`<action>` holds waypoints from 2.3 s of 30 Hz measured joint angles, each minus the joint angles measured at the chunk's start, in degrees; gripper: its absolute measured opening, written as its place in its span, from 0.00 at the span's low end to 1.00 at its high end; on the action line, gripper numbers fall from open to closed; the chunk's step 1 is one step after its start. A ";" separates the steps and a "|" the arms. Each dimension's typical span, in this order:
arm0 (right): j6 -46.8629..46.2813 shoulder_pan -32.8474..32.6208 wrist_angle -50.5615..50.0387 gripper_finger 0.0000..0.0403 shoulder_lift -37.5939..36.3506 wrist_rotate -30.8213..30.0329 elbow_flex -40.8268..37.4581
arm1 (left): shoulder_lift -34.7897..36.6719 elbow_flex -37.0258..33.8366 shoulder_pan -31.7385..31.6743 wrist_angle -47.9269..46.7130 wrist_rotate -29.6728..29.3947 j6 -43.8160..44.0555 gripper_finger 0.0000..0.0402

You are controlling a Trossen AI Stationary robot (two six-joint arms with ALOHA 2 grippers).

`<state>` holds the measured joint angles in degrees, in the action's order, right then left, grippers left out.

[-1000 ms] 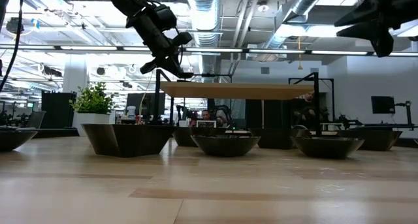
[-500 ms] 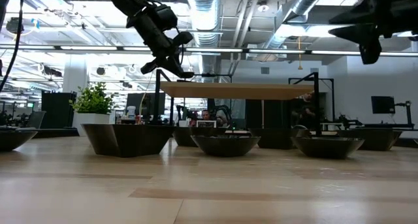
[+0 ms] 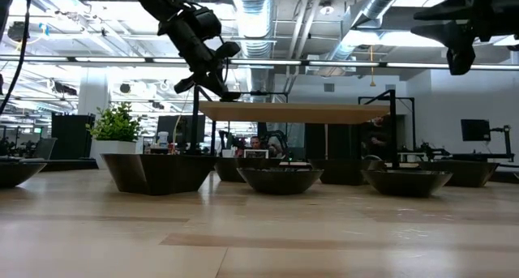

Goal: Pick & Place Mini shaped plates
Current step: Stack the black drop shaped plate on top of the black drop shaped plates on the shelf, then put the black distorted square plate on the shelf

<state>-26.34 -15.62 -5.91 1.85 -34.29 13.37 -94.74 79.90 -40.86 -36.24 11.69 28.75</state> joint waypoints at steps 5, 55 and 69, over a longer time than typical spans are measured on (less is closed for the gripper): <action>1.01 0.00 -0.06 0.26 0.00 0.01 0.00 | 0.00 0.00 0.14 -0.22 -0.10 -0.07 0.02; -0.56 0.04 3.11 0.26 0.00 1.21 0.00 | 26.02 -7.64 22.75 -6.21 -6.22 -0.26 0.08; -0.72 -0.08 8.13 0.26 0.01 1.25 0.00 | 43.11 -31.65 48.41 11.38 -21.24 10.19 0.05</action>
<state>-27.06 -15.70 2.22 1.86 -33.04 13.37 -51.63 48.25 7.54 -24.86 -9.55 38.94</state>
